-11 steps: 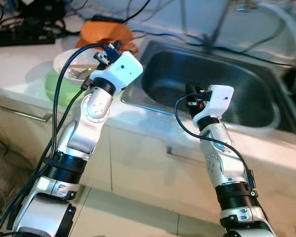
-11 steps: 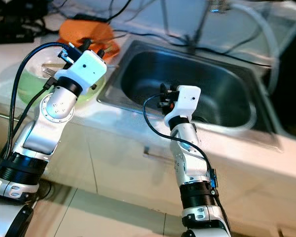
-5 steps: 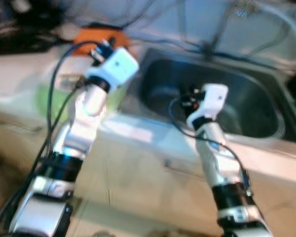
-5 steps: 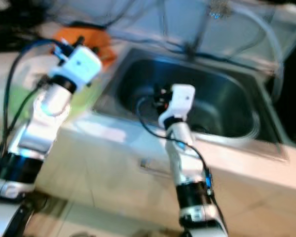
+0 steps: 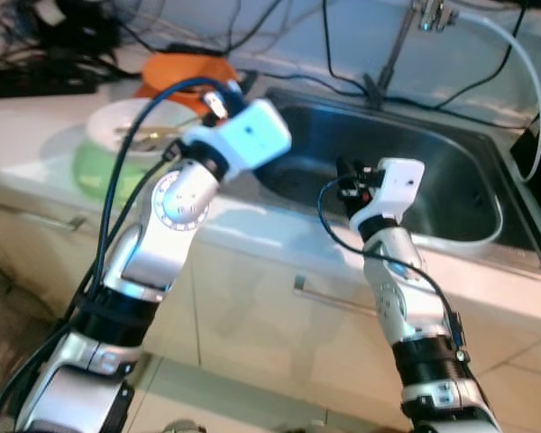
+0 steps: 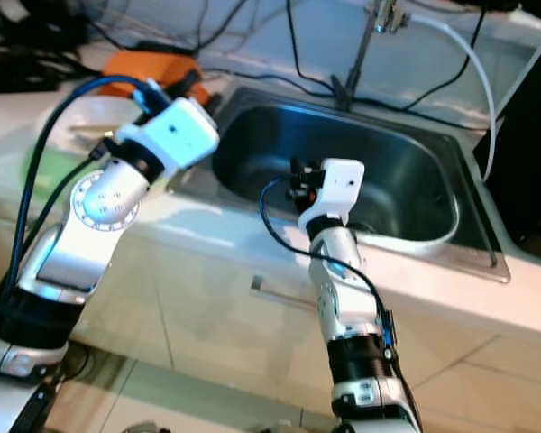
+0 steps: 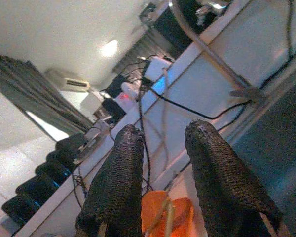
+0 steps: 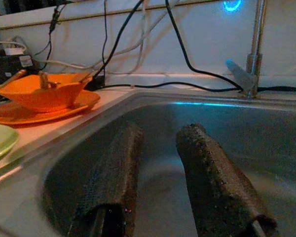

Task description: Kitchen organization

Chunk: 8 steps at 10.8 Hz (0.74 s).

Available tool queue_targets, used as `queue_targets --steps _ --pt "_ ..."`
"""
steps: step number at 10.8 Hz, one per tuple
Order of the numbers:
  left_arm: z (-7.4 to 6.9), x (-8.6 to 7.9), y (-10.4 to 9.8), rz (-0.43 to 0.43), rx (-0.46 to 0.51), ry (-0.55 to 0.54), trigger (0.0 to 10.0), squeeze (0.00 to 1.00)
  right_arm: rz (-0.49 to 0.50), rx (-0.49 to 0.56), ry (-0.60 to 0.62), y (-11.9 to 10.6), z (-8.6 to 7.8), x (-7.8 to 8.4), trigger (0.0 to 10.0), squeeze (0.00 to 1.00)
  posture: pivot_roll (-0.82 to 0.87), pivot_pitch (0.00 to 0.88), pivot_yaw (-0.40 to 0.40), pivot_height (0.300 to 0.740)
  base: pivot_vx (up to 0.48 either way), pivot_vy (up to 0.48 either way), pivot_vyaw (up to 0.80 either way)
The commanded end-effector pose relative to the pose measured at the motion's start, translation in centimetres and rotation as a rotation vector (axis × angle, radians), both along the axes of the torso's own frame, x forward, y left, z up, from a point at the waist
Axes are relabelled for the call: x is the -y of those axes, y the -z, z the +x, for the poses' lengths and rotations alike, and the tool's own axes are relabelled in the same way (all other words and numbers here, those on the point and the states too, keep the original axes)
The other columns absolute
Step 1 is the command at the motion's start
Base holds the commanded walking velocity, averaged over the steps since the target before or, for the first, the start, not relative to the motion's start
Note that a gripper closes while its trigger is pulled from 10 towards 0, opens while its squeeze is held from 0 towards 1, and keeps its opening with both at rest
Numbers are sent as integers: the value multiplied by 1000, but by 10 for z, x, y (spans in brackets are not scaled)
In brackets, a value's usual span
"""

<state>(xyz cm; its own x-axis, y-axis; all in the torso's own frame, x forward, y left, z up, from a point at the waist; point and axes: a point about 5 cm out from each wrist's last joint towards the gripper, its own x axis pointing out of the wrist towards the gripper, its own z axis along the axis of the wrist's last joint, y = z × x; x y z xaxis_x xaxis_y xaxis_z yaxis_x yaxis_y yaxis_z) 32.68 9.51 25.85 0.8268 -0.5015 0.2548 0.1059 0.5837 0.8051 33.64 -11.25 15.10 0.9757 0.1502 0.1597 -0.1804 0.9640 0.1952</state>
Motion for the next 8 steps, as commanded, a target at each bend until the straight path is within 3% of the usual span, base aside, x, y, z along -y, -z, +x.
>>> queue_targets --steps 1,5,8 --pt "0 2 8 44 -37 6 10000 0 6 -5 14 1 2 4 10000 0 -11 45 -125 719 0 0 0" --pt "13 -2 21 156 -121 -37 10000 0 8 -4 13 1 1 3 10000 0 -14 40 -118 719 0 0 0" --pt "24 -4 26 189 -153 -68 10000 0 6 -6 14 2 1 3 10000 0 -17 38 -114 719 0 0 0"
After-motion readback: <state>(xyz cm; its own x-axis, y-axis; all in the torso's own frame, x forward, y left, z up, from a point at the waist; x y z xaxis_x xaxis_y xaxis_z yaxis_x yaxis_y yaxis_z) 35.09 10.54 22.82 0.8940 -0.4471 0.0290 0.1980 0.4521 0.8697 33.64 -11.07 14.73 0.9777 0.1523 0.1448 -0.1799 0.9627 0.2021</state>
